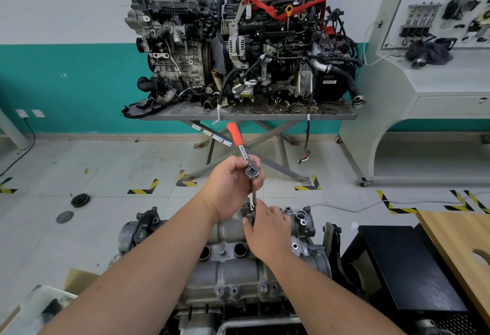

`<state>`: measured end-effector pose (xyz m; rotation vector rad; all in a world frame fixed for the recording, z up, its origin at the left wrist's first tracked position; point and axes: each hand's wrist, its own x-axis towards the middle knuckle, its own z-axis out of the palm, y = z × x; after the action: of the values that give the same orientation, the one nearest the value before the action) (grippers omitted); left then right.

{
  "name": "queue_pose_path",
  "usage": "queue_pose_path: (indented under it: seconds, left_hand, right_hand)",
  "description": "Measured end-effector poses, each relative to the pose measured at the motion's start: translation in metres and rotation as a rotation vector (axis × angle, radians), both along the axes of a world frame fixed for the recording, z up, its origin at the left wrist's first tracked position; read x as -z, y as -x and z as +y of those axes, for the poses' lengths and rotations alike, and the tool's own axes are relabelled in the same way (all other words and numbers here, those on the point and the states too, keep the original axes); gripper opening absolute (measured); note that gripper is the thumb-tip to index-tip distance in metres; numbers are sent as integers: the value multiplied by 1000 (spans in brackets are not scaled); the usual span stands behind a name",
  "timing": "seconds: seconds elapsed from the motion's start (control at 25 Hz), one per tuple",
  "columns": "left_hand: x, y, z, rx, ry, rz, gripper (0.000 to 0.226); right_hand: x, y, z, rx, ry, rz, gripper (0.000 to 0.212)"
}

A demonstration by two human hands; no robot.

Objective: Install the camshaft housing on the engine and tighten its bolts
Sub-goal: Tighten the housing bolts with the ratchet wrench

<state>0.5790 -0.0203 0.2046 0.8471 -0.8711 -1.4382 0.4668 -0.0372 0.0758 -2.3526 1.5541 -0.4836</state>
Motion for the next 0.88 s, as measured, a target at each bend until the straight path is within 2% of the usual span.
queue_pose_path:
  seconds: [0.44, 0.56, 0.6, 0.72, 0.8, 0.88]
  left_hand:
    - [-14, 7, -2, -43, -107, -88, 23]
    - [-18, 6, -3, -28, -135, -134, 22]
    - [-20, 5, -4, -19, -145, -147, 22]
    - [-28, 4, -5, 28, -181, -195, 21]
    - [-35, 5, -5, 57, -207, -238, 19]
    - [-39, 6, -3, 75, -225, -269, 17]
  right_hand:
    - [-2, 1, 0, 6, -30, 4, 57]
    - [-12, 5, -2, 0, -139, -83, 43]
    - [-19, 6, -3, 5, -225, -197, 34]
    - [-55, 9, -9, 203, -613, -814, 17]
    - [-85, 12, -19, 294, -841, -1057, 30]
    - [-113, 12, -29, 209, -976, -1144, 45]
